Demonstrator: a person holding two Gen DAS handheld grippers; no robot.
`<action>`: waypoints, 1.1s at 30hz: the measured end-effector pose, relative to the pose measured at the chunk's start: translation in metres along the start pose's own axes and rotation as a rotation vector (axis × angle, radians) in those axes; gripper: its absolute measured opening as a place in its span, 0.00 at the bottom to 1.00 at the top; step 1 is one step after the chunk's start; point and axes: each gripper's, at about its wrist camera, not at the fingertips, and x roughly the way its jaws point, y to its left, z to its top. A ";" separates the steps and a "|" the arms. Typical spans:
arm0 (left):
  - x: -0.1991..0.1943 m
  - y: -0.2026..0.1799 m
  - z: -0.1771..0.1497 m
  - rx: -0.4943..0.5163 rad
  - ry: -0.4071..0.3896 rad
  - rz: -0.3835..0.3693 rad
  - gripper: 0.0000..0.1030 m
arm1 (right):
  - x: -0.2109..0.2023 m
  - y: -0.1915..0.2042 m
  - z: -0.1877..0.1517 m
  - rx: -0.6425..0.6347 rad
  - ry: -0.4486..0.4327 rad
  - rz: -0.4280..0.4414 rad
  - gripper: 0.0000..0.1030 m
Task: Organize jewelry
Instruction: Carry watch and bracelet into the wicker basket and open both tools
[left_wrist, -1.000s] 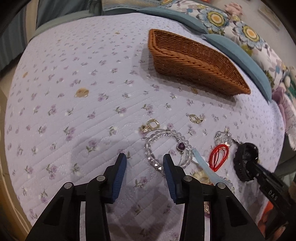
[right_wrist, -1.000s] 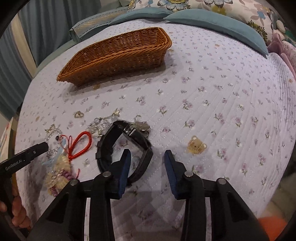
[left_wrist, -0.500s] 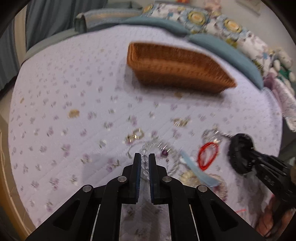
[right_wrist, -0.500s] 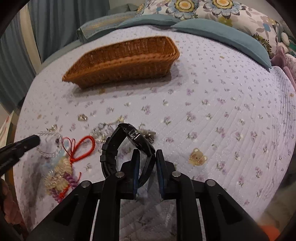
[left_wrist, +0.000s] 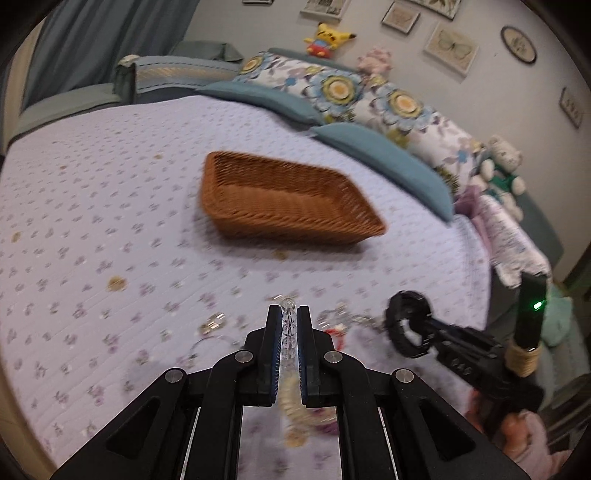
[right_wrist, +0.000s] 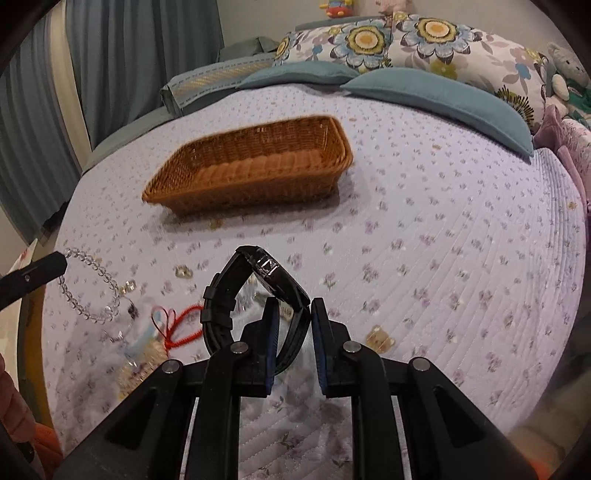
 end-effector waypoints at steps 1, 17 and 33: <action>-0.001 -0.003 0.006 -0.004 -0.007 -0.022 0.07 | -0.003 -0.001 0.004 0.001 -0.006 0.001 0.19; 0.074 -0.032 0.152 0.052 -0.048 -0.065 0.07 | 0.072 -0.005 0.157 -0.017 -0.054 0.018 0.19; 0.211 0.022 0.154 -0.001 0.107 0.005 0.07 | 0.181 0.006 0.170 -0.066 0.116 0.037 0.24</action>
